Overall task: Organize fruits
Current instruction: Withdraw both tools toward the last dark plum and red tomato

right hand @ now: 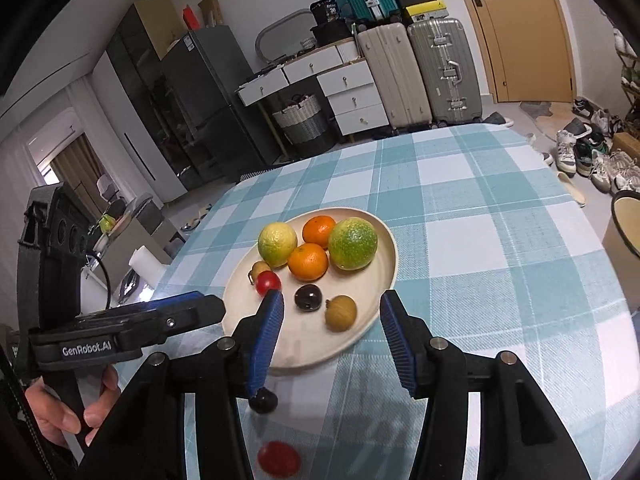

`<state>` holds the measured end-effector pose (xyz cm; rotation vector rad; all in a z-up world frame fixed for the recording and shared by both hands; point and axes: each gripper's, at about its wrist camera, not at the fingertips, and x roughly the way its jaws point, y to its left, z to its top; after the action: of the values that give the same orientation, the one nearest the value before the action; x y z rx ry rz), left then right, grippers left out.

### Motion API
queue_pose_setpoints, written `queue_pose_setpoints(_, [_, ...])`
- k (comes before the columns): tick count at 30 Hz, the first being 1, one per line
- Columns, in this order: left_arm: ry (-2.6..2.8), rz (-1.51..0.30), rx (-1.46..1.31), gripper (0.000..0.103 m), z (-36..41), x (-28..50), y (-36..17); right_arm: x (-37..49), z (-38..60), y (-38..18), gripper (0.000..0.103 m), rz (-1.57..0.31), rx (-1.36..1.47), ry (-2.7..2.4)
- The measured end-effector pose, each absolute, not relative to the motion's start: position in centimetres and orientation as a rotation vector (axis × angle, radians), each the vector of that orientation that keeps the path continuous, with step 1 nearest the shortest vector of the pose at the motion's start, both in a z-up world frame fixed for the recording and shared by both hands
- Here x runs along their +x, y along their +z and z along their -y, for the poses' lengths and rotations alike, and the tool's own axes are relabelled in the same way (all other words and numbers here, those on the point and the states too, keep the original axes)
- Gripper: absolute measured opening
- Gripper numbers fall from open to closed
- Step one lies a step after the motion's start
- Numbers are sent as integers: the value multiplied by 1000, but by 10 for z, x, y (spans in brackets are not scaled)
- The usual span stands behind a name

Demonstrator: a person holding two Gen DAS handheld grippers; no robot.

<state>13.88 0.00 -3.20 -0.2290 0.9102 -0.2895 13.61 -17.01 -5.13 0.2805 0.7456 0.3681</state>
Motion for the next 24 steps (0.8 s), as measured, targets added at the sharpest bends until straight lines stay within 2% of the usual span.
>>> queue_pose_setpoints(2, [-275, -897, -211, 80, 1, 130, -29, 128, 170, -48, 72, -724, 280, 372])
queue_pose_setpoints(9, [-239, -860, -156, 89, 1, 103, -22, 105, 166, -41, 83, -695, 255, 389])
queue_pose_setpoints(13, [-206, -846, -135, 100, 1, 92, -20, 94, 165, -42, 83, -693, 237, 382])
queue_pose_setpoints(24, [-176, -869, -123, 102, -2, 70, -31, 70, 164, -49, 87, -721, 229, 405])
